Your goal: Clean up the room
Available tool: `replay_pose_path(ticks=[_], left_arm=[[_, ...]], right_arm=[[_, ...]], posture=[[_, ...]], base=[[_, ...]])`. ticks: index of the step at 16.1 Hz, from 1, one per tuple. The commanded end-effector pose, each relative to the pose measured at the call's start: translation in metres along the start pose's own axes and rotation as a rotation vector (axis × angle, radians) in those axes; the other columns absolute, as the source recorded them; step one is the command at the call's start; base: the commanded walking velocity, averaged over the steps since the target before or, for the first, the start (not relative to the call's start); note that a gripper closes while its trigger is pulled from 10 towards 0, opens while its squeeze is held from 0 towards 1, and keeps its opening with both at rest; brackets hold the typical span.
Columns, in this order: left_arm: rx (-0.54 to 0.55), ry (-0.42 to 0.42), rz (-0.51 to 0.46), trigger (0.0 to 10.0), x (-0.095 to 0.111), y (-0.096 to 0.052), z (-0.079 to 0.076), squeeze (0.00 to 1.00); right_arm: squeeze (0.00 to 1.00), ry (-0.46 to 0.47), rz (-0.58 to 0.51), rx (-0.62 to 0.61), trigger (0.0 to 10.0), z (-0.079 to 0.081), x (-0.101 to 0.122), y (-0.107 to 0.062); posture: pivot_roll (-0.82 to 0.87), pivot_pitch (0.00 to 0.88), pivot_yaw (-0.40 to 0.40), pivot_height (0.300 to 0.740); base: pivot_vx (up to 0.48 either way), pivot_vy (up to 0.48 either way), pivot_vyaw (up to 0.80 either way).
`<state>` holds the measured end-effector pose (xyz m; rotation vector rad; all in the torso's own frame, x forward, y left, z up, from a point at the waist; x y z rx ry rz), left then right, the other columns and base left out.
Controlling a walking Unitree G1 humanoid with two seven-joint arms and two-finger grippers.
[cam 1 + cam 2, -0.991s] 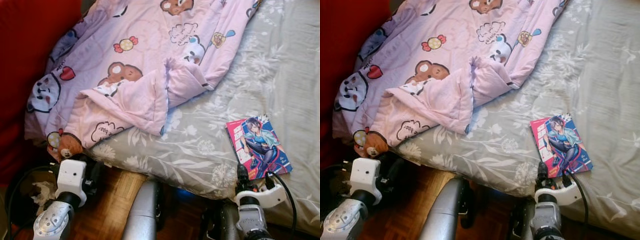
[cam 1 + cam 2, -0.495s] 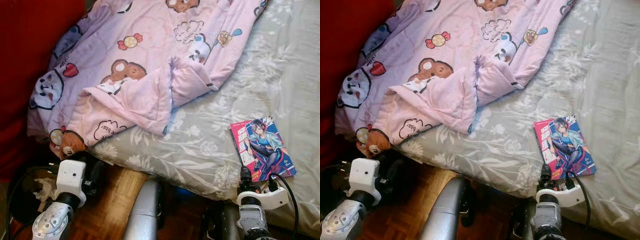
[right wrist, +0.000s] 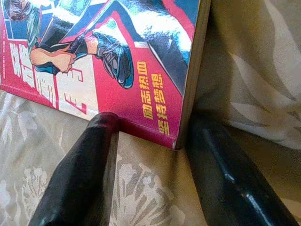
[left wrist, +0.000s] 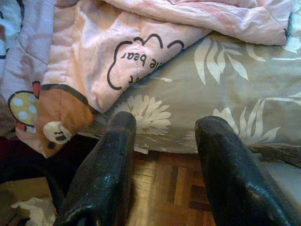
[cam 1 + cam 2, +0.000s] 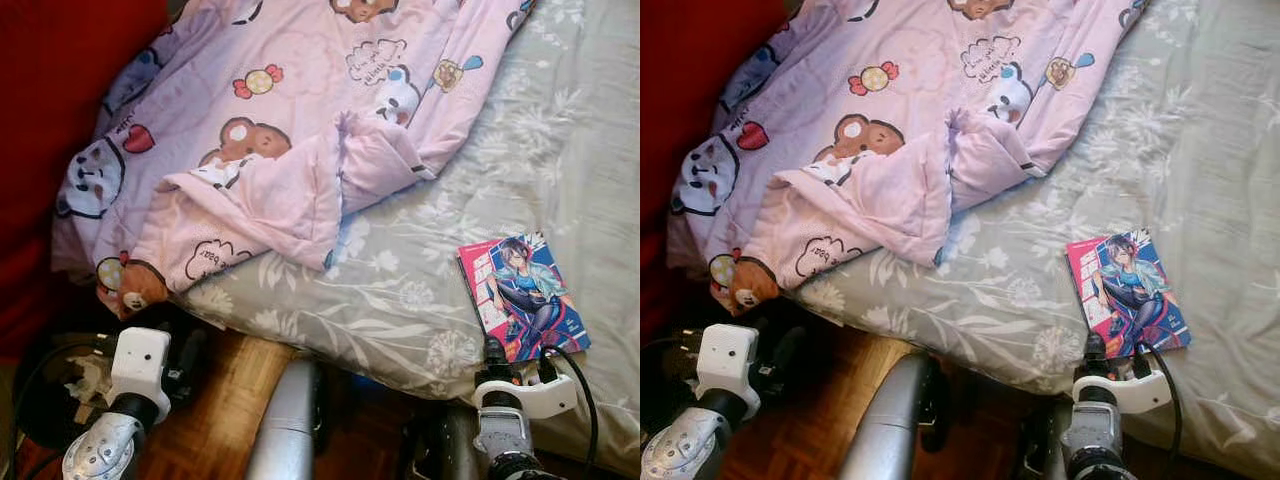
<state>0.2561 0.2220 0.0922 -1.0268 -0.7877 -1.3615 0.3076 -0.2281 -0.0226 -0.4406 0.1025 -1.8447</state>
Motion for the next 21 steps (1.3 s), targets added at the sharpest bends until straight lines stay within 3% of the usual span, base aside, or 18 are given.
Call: replay_pose_path(ticks=[1, 10, 13, 19, 21], left_arm=[[-0.007, 0.014, 0.044, 10.0, -0.009, -0.007, 0.0, 0.0], [-0.002, 0.014, 0.055, 10.0, -0.016, -0.001, -0.003, 0.0], [0.005, 0.0, 0.048, 10.0, -0.018, 0.013, -0.007, 0.0], [0.025, -0.025, 0.022, 10.0, -0.021, 0.049, -0.014, 0.0], [0.032, -0.017, 0.035, 10.0, -0.028, 0.058, -0.016, 0.0]], right_arm=[[0.0, 0.015, 0.012, -0.033, 0.0, -0.009, -0.005, -0.005], [0.0, -0.03, 0.01, 0.018, 0.0, 0.002, -0.001, 0.0], [0.0, -0.084, 0.011, 0.086, 0.0, 0.014, 0.004, 0.004], [0.0, -0.323, -0.035, 0.134, 0.0, 0.01, 0.018, -0.005], [0.0, -0.413, -0.064, 0.173, 0.0, 0.018, 0.023, -0.005]], posture=[[0.4, 0.547, 0.203, 0.645], [0.35, 0.526, 0.179, 0.645], [0.31, 0.478, 0.15, 0.645], [0.21, 0.31, 0.082, 0.645], [0.18, 0.255, 0.07, 0.645]], base=[[0.0, 0.0, 0.0], [0.0, 0.0, 0.0], [0.0, 0.0, 0.0], [0.0, 0.0, 0.0], [0.0, 0.0, 0.0]])
Point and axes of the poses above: a point about 5 cm out from each wrist's last joint towards the gripper, its own y axis pointing out of the wrist towards the gripper, its own x axis along the axis of the wrist's last joint, z = x × y, the point moved 4 cm from there along y, pointing out of the wrist towards the gripper, and after that the axes turned 11 degrees about y, right-handed, at the moved point
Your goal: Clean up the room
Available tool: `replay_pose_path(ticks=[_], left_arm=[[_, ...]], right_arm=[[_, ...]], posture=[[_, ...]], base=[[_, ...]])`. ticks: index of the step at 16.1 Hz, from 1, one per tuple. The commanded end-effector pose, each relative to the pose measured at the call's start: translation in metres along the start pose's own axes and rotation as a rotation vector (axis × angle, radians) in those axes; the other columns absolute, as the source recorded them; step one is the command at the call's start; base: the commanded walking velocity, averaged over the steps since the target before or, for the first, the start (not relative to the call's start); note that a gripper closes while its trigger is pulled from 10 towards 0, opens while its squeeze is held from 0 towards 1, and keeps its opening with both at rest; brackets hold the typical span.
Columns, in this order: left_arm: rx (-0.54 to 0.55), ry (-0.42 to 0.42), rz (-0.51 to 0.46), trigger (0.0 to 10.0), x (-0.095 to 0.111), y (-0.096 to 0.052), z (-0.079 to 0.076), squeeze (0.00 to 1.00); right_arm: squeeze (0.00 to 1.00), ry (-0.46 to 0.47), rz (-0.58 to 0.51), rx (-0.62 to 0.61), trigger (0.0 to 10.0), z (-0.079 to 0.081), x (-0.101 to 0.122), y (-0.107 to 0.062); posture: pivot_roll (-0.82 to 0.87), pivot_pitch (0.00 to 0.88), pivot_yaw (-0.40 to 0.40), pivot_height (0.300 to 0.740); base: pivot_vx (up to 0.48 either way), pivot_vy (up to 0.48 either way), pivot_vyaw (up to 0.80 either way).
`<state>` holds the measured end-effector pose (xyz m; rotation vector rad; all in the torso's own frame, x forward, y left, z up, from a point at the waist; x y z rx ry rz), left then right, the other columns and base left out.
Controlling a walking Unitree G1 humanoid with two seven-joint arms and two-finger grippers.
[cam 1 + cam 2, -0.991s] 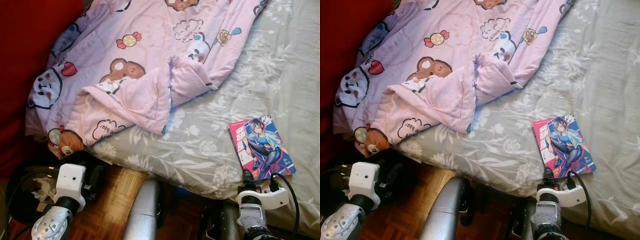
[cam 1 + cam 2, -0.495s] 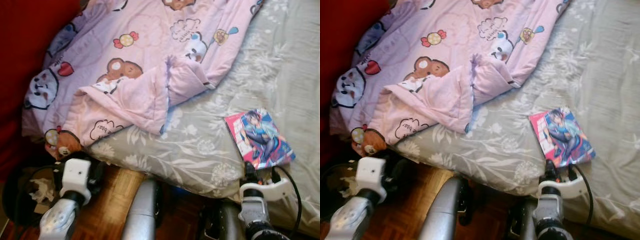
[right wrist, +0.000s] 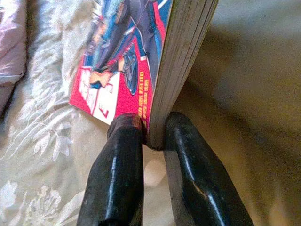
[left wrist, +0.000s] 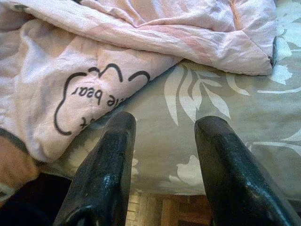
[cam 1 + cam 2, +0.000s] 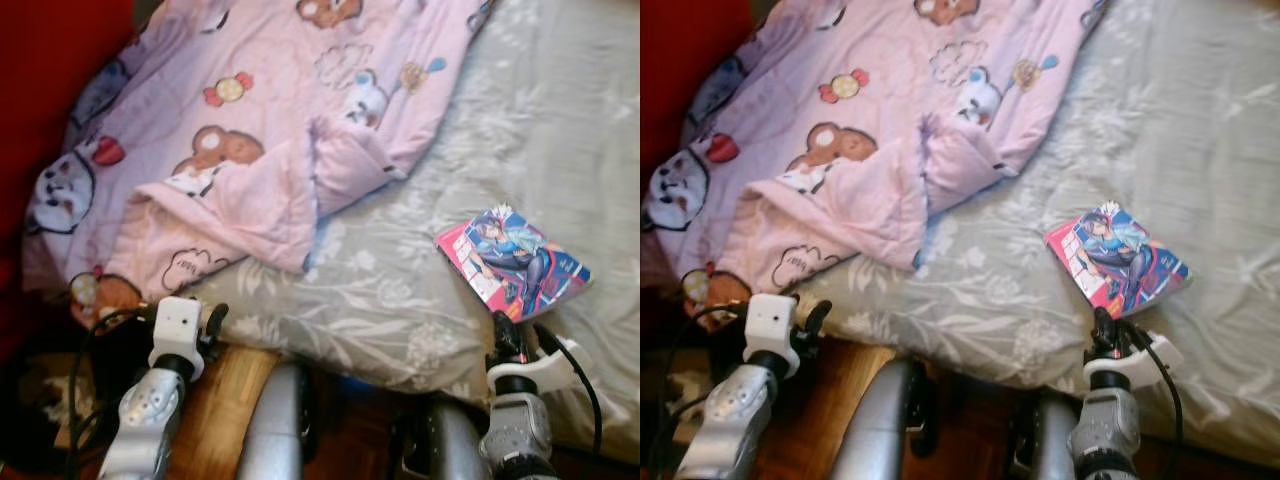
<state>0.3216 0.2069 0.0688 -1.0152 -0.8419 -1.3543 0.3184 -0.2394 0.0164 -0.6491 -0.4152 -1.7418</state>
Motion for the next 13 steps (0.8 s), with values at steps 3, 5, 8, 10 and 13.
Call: replay_pose_path(ticks=[3, 5, 8, 10, 13], left_arm=[[0.028, -0.006, 0.09, 10.0, -0.029, -0.003, 0.001, 0.0], [0.044, -0.027, 0.112, 10.0, -0.035, 0.002, 0.0, 0.0], [0.094, -0.074, 0.151, 10.0, -0.045, 0.009, 0.003, 0.0], [0.099, -0.09, 0.18, 10.0, -0.051, 0.012, 0.0, 0.0], [0.061, -0.089, 0.273, 10.0, -0.072, 0.004, -0.014, 0.0]], right_arm=[[0.0, -0.149, -0.005, 0.006, 0.0, -0.003, 0.006, -0.004], [0.0, -0.218, -0.016, 0.046, 10.0, 0.003, 0.016, 0.002], [0.0, -0.352, 0.023, 0.008, 10.0, -0.006, 0.023, 0.004], [0.0, -0.436, 0.12, -0.011, 10.0, -0.015, 0.013, 0.001], [0.0, -0.53, 0.237, 0.004, 10.0, -0.021, -0.001, -0.003]], posture=[[0.13, 0.198, 0.062, 0.645], [0.11, 0.159, 0.047, 0.645], [0.09, 0.106, 0.015, 0.645], [0.08, 0.069, 0.006, 0.645], [0.05, 0.03, 0.01, 0.645]], base=[[0.0, 0.0, 0.0], [0.0, 0.0, 0.0], [0.0, 0.0, 0.0], [0.0, 0.0, 0.0], [0.0, 0.0, 0.0]])
Point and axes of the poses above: a point about 5 cm out from each wrist's last joint towards the gripper, its own y axis pointing out of the wrist towards the gripper, its own x axis along the axis of the wrist's last joint, z = x × y, the point moved 4 cm from there along y, pointing out of the wrist towards the gripper, and after that the axes turned 11 degrees about y, right-handed, at the moved point
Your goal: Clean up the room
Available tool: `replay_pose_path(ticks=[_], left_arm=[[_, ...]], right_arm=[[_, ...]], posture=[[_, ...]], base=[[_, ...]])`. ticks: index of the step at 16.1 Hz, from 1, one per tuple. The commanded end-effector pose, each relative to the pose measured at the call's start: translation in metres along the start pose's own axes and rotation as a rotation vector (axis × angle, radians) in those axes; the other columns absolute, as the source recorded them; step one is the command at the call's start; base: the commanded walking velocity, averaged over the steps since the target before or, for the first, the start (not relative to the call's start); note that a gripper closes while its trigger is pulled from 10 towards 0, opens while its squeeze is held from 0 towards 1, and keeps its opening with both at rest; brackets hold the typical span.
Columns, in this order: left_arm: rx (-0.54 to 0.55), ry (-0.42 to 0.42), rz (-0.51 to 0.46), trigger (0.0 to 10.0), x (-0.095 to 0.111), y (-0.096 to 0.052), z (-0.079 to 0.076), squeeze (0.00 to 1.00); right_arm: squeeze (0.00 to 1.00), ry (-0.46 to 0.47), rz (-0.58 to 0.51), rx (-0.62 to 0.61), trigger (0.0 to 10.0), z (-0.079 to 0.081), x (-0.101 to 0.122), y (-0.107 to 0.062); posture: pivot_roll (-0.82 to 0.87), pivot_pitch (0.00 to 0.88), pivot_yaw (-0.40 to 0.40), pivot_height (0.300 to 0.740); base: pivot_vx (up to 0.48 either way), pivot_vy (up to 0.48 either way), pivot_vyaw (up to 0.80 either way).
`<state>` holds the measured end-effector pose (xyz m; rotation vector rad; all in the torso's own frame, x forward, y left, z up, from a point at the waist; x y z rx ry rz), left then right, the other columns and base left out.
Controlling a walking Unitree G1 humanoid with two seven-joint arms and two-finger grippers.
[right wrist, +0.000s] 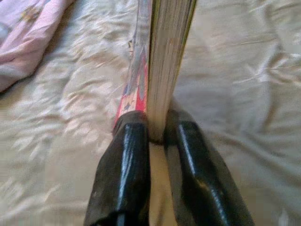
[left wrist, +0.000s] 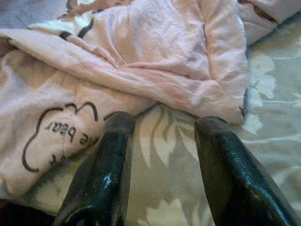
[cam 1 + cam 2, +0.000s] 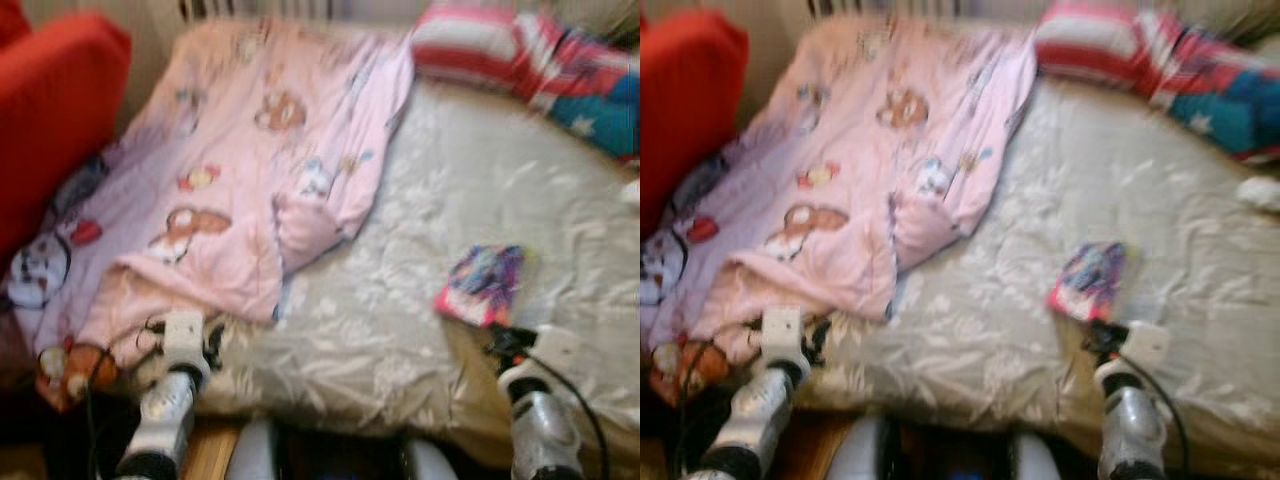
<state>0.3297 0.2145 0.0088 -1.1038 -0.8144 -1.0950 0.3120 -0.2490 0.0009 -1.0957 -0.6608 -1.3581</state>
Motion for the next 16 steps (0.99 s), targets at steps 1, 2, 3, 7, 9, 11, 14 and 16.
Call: replay_pose_path(ticks=[1, 2, 3, 7, 9, 11, 14, 16], left_arm=[[0.001, 0.012, 0.084, 10.0, -0.023, -0.007, -0.001, 0.0], [-0.005, 0.013, 0.108, 10.0, -0.029, -0.009, -0.004, 0.0], [-0.006, 0.011, 0.121, 10.0, -0.032, -0.009, -0.005, 0.0], [-0.041, 0.02, 0.216, 10.0, -0.053, -0.018, -0.017, 0.0], [-0.067, 0.042, 0.276, 10.0, -0.067, -0.025, -0.022, 0.0], [-0.07, 0.027, 0.339, 10.0, -0.081, -0.033, -0.024, 0.0], [-0.055, 0.001, 0.406, 10.0, -0.097, -0.043, -0.026, 0.0], [-0.066, 0.009, 0.429, 10.0, -0.101, -0.046, -0.03, 0.0]], right_arm=[[0.0, -0.046, 0.034, -0.008, 10.0, -0.004, -0.003, -0.001], [0.0, -0.063, 0.037, -0.014, 10.0, -0.005, -0.002, 0.0], [0.0, -0.048, 0.035, -0.04, 10.0, -0.007, -0.001, 0.0], [0.0, -0.036, 0.104, -0.105, 10.0, -0.007, -0.025, -0.006], [0.0, -0.024, 0.17, -0.146, 10.0, -0.012, -0.045, -0.016], [0.0, -0.057, 0.256, -0.169, 10.0, -0.017, -0.064, -0.028], [0.0, -0.129, 0.32, -0.159, 10.0, -0.015, -0.073, -0.03], [0.0, -0.162, 0.301, -0.134, 10.0, -0.008, -0.067, -0.024]], posture=[[0.04, 0.008, 0.004, 0.645], [0.04, 0.0, 0.0, 0.645], [0.04, 0.0, -0.003, 0.65], [0.04, 0.0, 0.004, 0.685], [0.04, 0.0, 0.005, 0.705], [0.04, 0.0, -0.001, 0.725], [0.04, 0.0, -0.013, 0.74], [0.04, 0.0, -0.021, 0.74]], base=[[0.0, 0.0, 0.0], [0.0, 0.0, 0.0], [0.0, 0.0, 0.0], [0.0, 0.0, 0.0], [0.0, 0.0, 0.0], [0.0, 0.0, 0.0], [0.0, 0.0, 0.0], [0.0, 0.0, 0.0]])
Point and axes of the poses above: a point about 5 cm out from each wrist's last joint towards the gripper, its own y axis pointing out of the wrist towards the gripper, its own x axis along the axis of the wrist's last joint, z = x × y, the point moved 4 cm from there along y, pointing out of the wrist towards the gripper, and after that the axes turned 11 degrees about y, right-handed, at the moved point
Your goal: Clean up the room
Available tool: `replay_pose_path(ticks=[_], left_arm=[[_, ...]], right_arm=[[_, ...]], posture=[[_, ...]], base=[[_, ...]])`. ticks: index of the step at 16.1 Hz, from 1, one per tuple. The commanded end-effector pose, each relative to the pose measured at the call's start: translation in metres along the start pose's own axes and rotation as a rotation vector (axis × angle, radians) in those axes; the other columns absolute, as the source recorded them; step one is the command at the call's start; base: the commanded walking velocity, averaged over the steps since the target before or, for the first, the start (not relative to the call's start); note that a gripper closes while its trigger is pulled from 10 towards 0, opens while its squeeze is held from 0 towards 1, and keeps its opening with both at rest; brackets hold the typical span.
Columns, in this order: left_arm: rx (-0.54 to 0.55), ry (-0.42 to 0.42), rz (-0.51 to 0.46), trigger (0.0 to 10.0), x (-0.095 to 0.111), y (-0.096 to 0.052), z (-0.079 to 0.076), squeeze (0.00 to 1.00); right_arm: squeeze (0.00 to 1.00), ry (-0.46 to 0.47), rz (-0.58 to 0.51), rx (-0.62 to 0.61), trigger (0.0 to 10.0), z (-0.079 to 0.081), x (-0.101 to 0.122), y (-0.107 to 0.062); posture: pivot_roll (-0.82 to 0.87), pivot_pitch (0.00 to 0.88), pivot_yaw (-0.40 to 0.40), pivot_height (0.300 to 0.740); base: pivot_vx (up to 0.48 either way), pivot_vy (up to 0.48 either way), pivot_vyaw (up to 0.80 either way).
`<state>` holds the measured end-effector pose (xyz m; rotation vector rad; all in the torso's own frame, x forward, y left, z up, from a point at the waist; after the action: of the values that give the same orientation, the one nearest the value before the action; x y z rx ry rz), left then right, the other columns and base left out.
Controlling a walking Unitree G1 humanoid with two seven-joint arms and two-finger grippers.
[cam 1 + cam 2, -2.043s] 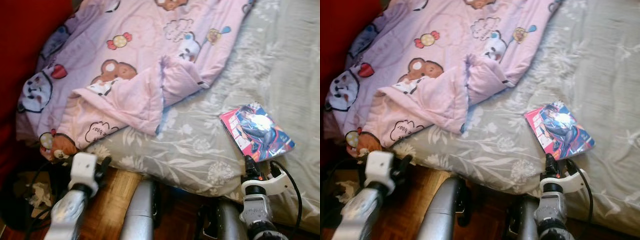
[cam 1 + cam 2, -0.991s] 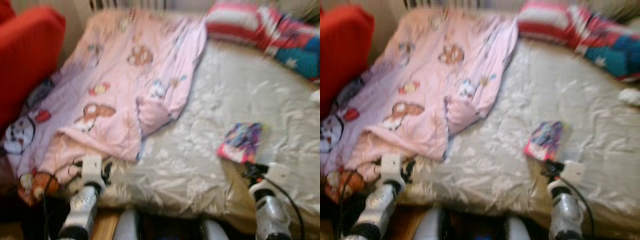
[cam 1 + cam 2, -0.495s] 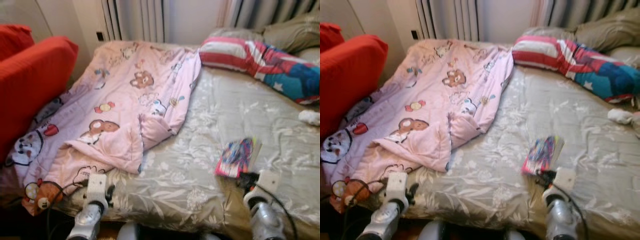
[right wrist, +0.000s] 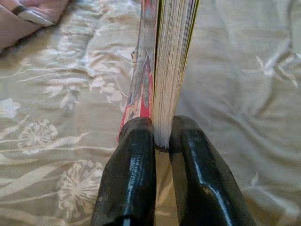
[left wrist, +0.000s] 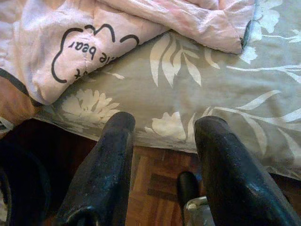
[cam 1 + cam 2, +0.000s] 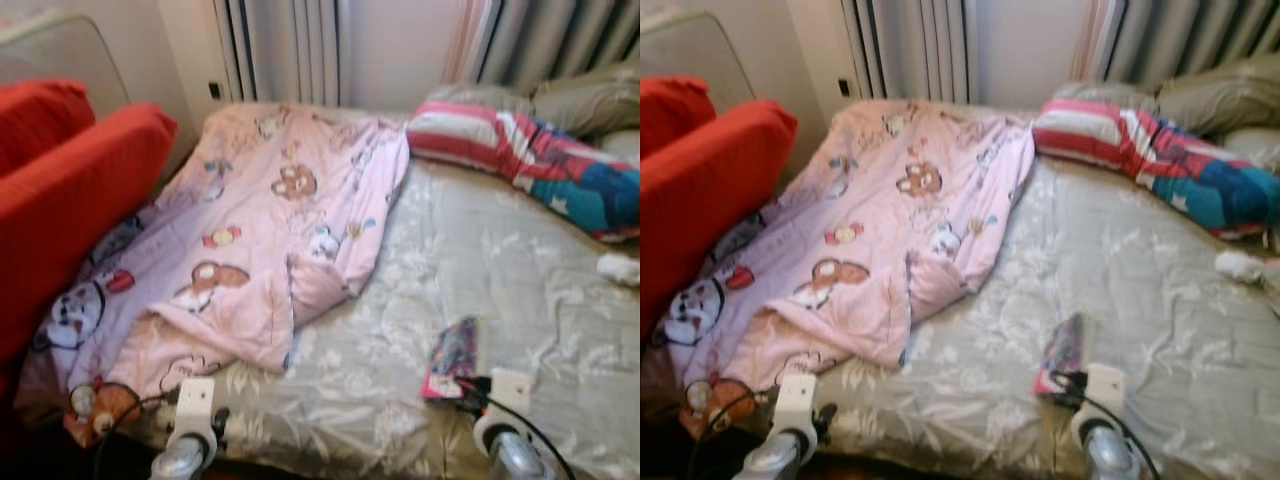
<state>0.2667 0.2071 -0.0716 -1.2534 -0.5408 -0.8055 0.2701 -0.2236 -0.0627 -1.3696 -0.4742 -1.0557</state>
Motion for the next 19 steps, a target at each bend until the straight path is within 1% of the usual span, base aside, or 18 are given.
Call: replay_pose_path(ticks=[1, 3, 4, 5, 6, 8, 10, 11, 13, 15, 16, 17, 18, 19], left_arm=[[0.012, -0.007, 0.054, 10.0, -0.013, -0.003, 0.0, 0.0], [0.021, -0.026, 0.049, 10.0, -0.011, -0.002, 0.001, 0.0], [0.019, -0.022, 0.049, 10.0, -0.011, -0.002, 0.001, 0.0], [0.018, -0.018, 0.054, 10.0, -0.013, -0.002, 0.002, 0.0], [0.017, -0.012, 0.069, 10.0, -0.016, -0.003, 0.002, 0.0], [0.005, -0.014, 0.077, 10.0, -0.017, -0.003, -0.001, 0.0], [0.008, -0.017, 0.07, 10.0, -0.013, -0.002, -0.002, 0.0], [0.011, -0.018, 0.061, 10.0, -0.01, -0.001, -0.001, 0.0], [0.016, -0.007, 0.061, 10.0, -0.009, -0.001, -0.001, 0.0], [0.013, -0.004, 0.065, 10.0, -0.011, -0.001, -0.002, 0.0], [0.016, -0.007, 0.065, 10.0, -0.012, -0.002, -0.002, 0.0], [0.019, -0.01, 0.064, 10.0, -0.012, -0.002, -0.001, 0.0], [0.019, -0.01, 0.063, 10.0, -0.012, -0.002, -0.001, 0.0], [0.022, -0.009, 0.064, 10.0, -0.012, -0.002, 0.0, 0.0]], right_arm=[[0.0, -0.03, -0.08, 0.01, 10.0, 0.007, 0.021, 0.005], [0.0, -0.057, -0.196, 0.019, 10.0, 0.014, 0.049, 0.008], [0.0, -0.054, -0.233, 0.015, 10.0, 0.015, 0.059, 0.009], [0.0, -0.049, -0.257, 0.03, 10.0, 0.017, 0.064, 0.009], [0.0, -0.042, -0.244, 0.039, 10.0, 0.018, 0.059, 0.008], [0.0, -0.033, -0.177, 0.031, 10.0, 0.015, 0.041, 0.007], [0.0, -0.033, -0.142, 0.009, 10.0, 0.011, 0.029, 0.005], [0.0, -0.031, -0.143, 0.02, 10.0, 0.013, 0.028, 0.004], [0.0, -0.033, -0.144, 0.017, 10.0, 0.013, 0.028, 0.004], [0.0, -0.003, -0.132, -0.007, 10.0, 0.009, 0.027, 0.004], [0.0, 0.051, -0.132, -0.026, 10.0, 0.005, 0.028, 0.005], [0.0, 0.071, -0.138, -0.032, 10.0, 0.004, 0.029, 0.005], [0.0, 0.063, -0.146, -0.03, 10.0, 0.004, 0.03, 0.005], [0.0, 0.087, -0.162, -0.029, 10.0, 0.005, 0.033, 0.005]], posture=[[0.04, 0.0, -0.023, 0.74], [0.03, 0.0, -0.022, 0.74], [0.03, 0.0, -0.019, 0.74], [0.02, 0.0, -0.017, 0.74], [0.02, 0.0, -0.016, 0.74], [0.01, 0.0, -0.015, 0.74], [0.02, 0.0, -0.017, 0.74], [0.01, 0.0, -0.017, 0.74], [0.01, 0.0, -0.017, 0.74], [0.01, 0.0, -0.015, 0.74], [0.01, 0.0, -0.017, 0.74], [0.02, 0.0, -0.018, 0.74], [0.02, 0.0, -0.017, 0.74], [0.02, 0.0, -0.017, 0.74]], base=[[0.0, 0.0, 0.0], [0.0, 0.0, 0.0], [0.0, 0.0, 0.0], [0.0, 0.0, 0.0], [0.0, 0.0, 0.0], [0.0, 0.0, 0.0], [0.0, 0.0, 0.0], [0.0, 0.0, 0.0], [0.0, 0.0, 0.0], [0.0, -0.296, 0.0], [0.0, -0.394, -0.76], [0.0, -0.394, -0.76], [0.0, -0.394, 0.0], [0.0, -0.394, 0.0]])
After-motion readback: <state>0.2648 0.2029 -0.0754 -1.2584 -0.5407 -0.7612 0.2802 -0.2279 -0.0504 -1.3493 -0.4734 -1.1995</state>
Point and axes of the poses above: a point about 5 cm out from each wrist's last joint towards the gripper, its own y axis pointing out of the wrist towards the gripper, its own x axis along the axis of the wrist's last joint, z = x × y, the point moved 4 cm from there along y, pointing out of the wrist towards the gripper, and after that the axes turned 11 degrees about y, right-handed, at the moved point
